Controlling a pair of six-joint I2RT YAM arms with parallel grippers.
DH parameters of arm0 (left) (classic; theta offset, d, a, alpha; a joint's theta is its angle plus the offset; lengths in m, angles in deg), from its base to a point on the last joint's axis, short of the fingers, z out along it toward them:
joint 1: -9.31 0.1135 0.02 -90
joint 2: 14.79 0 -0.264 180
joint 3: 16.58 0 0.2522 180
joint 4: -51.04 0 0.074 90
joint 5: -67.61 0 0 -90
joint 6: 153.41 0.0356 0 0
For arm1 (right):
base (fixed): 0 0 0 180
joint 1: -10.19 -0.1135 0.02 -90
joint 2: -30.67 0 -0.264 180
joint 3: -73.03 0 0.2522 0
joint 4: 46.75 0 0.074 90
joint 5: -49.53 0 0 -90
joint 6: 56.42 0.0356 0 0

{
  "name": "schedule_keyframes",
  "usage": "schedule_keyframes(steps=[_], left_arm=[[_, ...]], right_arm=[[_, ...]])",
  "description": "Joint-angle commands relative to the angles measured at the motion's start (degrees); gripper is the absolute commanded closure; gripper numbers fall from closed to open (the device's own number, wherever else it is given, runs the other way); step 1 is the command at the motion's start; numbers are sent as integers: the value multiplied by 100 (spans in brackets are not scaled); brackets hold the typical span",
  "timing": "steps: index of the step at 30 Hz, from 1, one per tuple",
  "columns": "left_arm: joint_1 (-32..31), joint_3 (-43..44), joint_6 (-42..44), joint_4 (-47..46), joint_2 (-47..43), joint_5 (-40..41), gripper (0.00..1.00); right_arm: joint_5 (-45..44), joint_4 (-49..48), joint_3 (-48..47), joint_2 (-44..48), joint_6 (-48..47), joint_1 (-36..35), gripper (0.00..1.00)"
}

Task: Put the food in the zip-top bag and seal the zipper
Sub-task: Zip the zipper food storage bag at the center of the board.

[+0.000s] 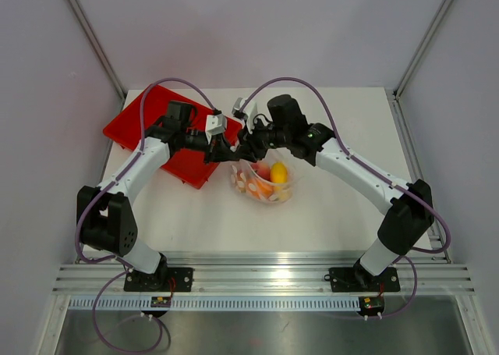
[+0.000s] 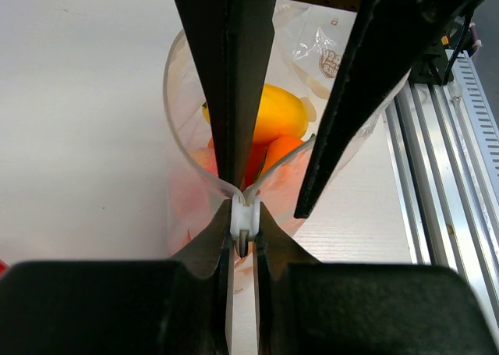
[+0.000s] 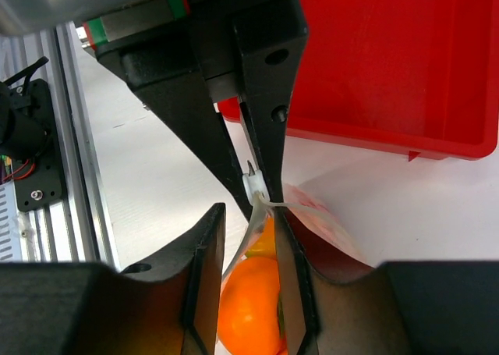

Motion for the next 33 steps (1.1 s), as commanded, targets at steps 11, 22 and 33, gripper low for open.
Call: schedule_keyframes(steps=[11,22,33], left_arm=[[-20,6,135,-88,-154,-390,100],[-20,6,293,88,-137,-354,100],[94,262,452,853,-31,-170,61]], right_arm=[[-84,-842,-75,-55,220,41,64],[-84,-964,-84,-143,291,32,89],[-225,-1413,408,103,431,41,100]])
